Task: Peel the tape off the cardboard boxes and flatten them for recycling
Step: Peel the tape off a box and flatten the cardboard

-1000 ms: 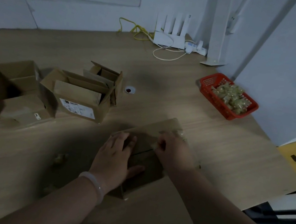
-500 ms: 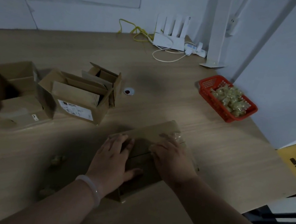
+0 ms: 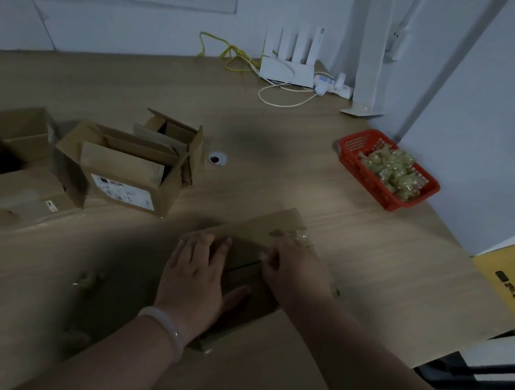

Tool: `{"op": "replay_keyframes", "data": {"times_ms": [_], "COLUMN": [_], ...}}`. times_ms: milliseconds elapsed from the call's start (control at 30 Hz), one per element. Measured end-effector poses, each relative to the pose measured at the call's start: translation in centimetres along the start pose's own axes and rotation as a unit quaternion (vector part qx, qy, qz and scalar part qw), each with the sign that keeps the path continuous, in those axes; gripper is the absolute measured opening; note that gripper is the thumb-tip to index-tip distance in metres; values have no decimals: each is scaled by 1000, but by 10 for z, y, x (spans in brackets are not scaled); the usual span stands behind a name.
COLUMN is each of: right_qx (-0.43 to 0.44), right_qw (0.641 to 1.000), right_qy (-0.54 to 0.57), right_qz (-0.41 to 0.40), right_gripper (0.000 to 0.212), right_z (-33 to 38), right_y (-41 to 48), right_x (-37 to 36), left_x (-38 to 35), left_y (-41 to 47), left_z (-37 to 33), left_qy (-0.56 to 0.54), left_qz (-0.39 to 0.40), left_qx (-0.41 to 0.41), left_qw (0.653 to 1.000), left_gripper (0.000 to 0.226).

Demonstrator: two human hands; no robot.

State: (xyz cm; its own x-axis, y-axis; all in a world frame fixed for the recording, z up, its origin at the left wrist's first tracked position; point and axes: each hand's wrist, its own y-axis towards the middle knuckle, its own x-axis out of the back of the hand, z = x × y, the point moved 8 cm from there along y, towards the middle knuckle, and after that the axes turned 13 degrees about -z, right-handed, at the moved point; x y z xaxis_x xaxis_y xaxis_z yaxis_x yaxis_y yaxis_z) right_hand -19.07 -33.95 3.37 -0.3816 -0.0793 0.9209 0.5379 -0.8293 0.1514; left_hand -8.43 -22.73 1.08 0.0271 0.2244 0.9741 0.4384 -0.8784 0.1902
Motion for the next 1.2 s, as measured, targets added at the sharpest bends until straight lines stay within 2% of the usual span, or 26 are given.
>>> {"op": "replay_keyframes", "data": {"times_ms": [100,167,267,367,433,500,567,667,733,833,1033,1200], "right_qx": [-43,-41,40,139,164,158,122,36,2,-1,40,36], "right_qw": [997,994,997,987,982,985,992,997,998,999,997,997], "right_qy": [63,79,14,-76,-73,-52,-11,71,68,32,-34,17], "right_qz": [-28,-62,-62,-26,-53,-50,-12,-2,14,20,63,60], "right_gripper": [14,16,11,28,23,18,27,29,39,25,19,9], "right_z": [-15,-25,-26,-14,-7,-8,-17,-28,-31,-25,-19,-27], "right_y": [2,5,8,-1,-9,-14,-16,-7,-3,-1,4,5], "right_x": [17,29,29,14,16,15,10,13,10,5,-8,5], "left_x": [0,-1,0,-1,-3,-3,-2,0,-1,0,3,1], "left_y": [0,0,0,0,0,1,1,1,1,0,0,-1], "left_z": [1,1,-1,-2,-2,-2,-3,-4,-4,-4,-5,-3], "left_qy": [3,-6,-5,0,1,-1,-4,-2,-5,1,-5,-23], "left_qz": [-1,0,1,4,10,13,10,4,4,4,12,15], "left_qx": [-2,-1,-5,-4,-1,-1,0,1,1,0,1,8], "left_qw": [1000,1000,1000,1000,1000,1000,1000,1000,1000,1000,1000,1000], "left_gripper": [95,94,91,88,87,87,87,87,87,89,88,87]}}
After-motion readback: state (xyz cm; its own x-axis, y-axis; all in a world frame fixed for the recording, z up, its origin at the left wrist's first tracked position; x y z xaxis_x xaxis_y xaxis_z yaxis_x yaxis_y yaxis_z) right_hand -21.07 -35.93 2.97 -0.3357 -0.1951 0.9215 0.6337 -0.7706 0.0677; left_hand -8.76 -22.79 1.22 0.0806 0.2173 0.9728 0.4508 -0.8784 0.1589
